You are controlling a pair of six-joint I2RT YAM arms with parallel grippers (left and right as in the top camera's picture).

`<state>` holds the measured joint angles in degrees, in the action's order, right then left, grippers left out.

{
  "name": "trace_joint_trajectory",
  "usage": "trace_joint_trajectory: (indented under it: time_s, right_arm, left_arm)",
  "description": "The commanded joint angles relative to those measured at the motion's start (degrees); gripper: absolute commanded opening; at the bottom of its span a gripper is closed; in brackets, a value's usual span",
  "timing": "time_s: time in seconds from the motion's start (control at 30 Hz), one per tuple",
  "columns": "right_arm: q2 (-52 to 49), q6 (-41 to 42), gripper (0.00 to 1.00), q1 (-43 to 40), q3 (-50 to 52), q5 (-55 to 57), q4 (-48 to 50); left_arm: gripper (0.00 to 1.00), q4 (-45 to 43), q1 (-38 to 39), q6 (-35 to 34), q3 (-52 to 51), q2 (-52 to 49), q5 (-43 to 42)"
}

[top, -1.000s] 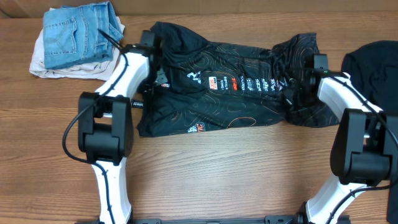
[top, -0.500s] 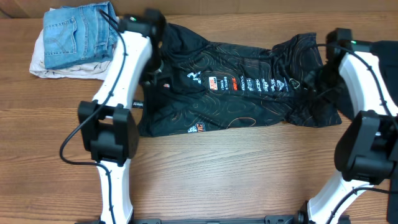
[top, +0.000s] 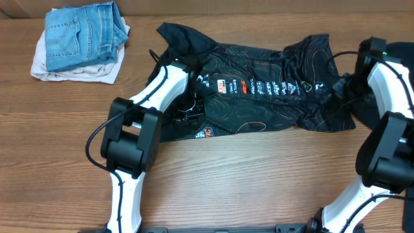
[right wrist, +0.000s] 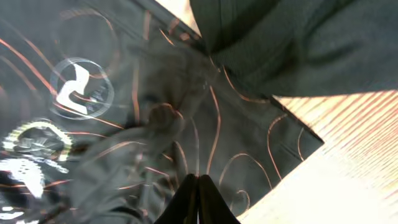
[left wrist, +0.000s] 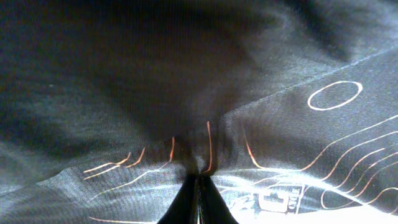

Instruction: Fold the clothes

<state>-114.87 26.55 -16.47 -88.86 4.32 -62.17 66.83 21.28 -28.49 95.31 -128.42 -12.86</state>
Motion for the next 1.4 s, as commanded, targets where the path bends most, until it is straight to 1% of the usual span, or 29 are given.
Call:
trace_joint_trajectory:
  time_s: [0.0,0.13,0.2,0.4,0.47,0.5,0.67,0.8,0.87,0.93,1.0,1.2,1.37]
  right_arm:
    - [-0.3,-0.2,0.04,-0.3,3.1,1.0,2.2]
    - [-0.4,-0.2,0.06,-1.2,4.5,1.0,3.2]
    - [-0.4,-0.3,0.07,-1.3,5.3,1.0,4.1]
    - [-0.4,-0.2,0.08,-1.3,10.5,-1.9,8.2]
    - [-0.4,-0.2,0.06,-1.3,11.6,-3.2,8.6]
    - [-0.4,-0.2,0.04,-1.3,11.8,-3.6,8.1]
    - [-0.2,-0.2,0.04,-1.3,11.3,-4.6,5.9]
    - [2.8,-0.3,0.04,-1.2,10.8,-4.6,4.2]
    - [4.4,-2.3,0.04,-1.2,10.8,-6.2,2.9]
    - [4.9,-5.7,0.04,-1.2,10.8,-10.5,1.4]
    - [4.7,-6.9,0.04,-1.2,11.0,-12.2,0.9]
    - [3.8,-6.6,0.04,0.3,13.8,-12.7,2.4]
    - [3.6,-3.8,0.04,1.0,19.6,-13.4,8.3]
  left_arm:
    - [0.04,-1.6,-0.9,-2.0,-3.3,-0.8,4.7]
    - [0.04,-1.0,-3.8,-1.9,-3.8,-0.8,6.0]
    - [0.04,-0.5,-7.5,-0.8,-4.3,-0.8,6.1]
    - [0.04,0.6,-13.5,3.5,-4.5,-0.8,6.2]
    - [0.04,0.6,-13.8,4.2,-4.5,-0.8,6.4]
    - [0.04,0.6,-13.8,4.2,-4.5,-0.8,6.7]
    - [0.04,0.5,-13.8,4.1,-4.5,-0.8,7.1]
    - [0.05,0.4,-13.8,4.1,-4.5,-0.8,7.1]
    - [0.05,0.3,-13.8,4.1,-4.5,-0.8,7.1]
    - [0.05,0.1,-13.8,4.1,-4.5,-0.8,7.1]
    - [0.06,-0.3,-13.7,4.1,-4.5,-0.8,7.1]
    - [0.06,-0.5,-13.8,4.1,-4.5,-0.8,7.1]
    - [0.06,-0.5,-13.8,4.1,-4.5,-0.8,7.1]
